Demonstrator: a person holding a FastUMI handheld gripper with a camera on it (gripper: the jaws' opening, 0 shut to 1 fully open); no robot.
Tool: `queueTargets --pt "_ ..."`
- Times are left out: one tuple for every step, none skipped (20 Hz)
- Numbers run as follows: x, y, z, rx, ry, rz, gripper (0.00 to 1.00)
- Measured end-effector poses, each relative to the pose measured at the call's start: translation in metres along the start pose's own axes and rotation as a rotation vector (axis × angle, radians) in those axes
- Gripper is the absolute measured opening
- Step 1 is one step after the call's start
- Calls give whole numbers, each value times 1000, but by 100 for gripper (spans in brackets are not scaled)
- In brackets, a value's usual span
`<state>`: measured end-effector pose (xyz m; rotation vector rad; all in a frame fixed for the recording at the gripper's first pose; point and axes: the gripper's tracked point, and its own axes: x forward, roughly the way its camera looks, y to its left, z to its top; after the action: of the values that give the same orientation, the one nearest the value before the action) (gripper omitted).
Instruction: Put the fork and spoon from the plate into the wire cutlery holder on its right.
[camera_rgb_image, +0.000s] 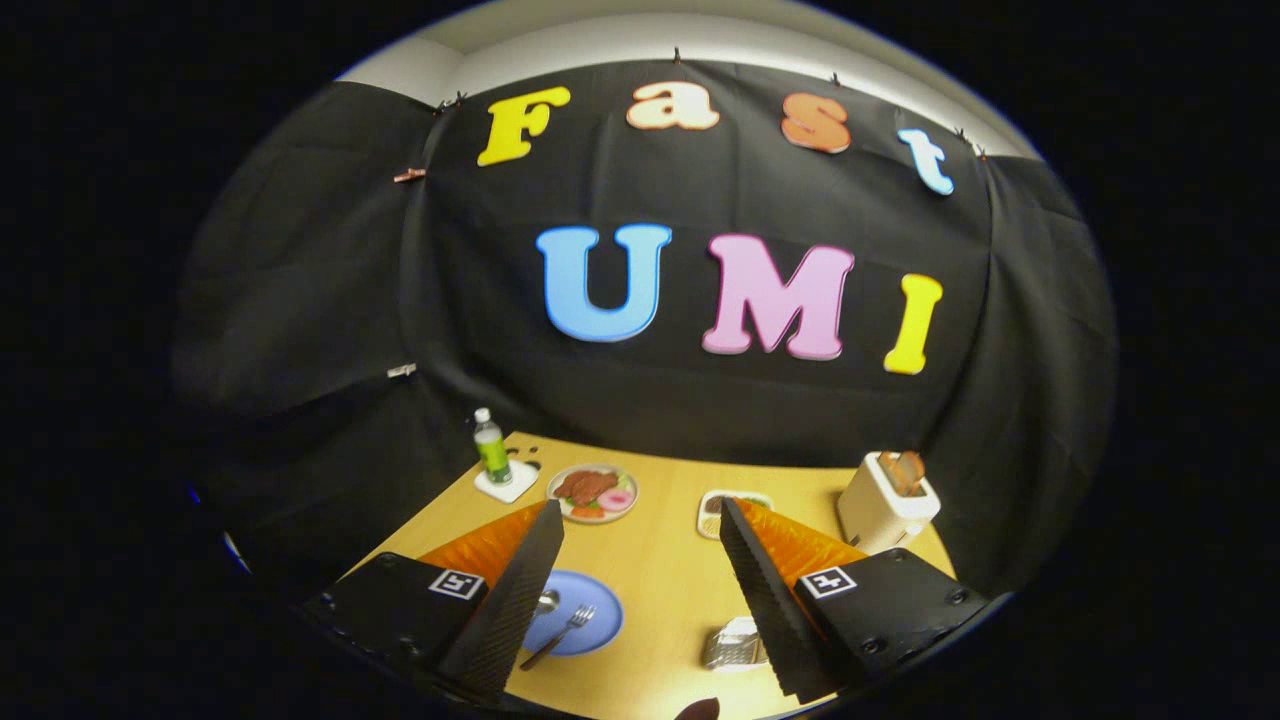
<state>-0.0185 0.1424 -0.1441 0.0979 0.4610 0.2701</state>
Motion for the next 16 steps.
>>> queueTargets --pt "3 11 -18 19 40 20 98" --pt "8 22 -35 30 81 42 98" --pt "10 33 -51 43 121 62 98" --pt "13 43 -69 54 163 80 98" --pt "21 51 -88 62 205 89 98" --pt "27 56 -104 70 246 94 98" --pt "35 61 -121 77 286 96 98" --pt "41 65 -141 85 327 95 99" --pt "48 68 -162 90 370 89 99" --pt "56 70 -181 92 411 86 99" --pt "65 72 -202 96 452 80 97" --pt "72 76 -221 101 492 79 96" --pt "74 77 -236 109 529 79 96" --pt "79 79 -251 117 564 74 96" --pt "87 83 -266 124 595 67 96" --pt "95 84 -277 130 618 57 96"
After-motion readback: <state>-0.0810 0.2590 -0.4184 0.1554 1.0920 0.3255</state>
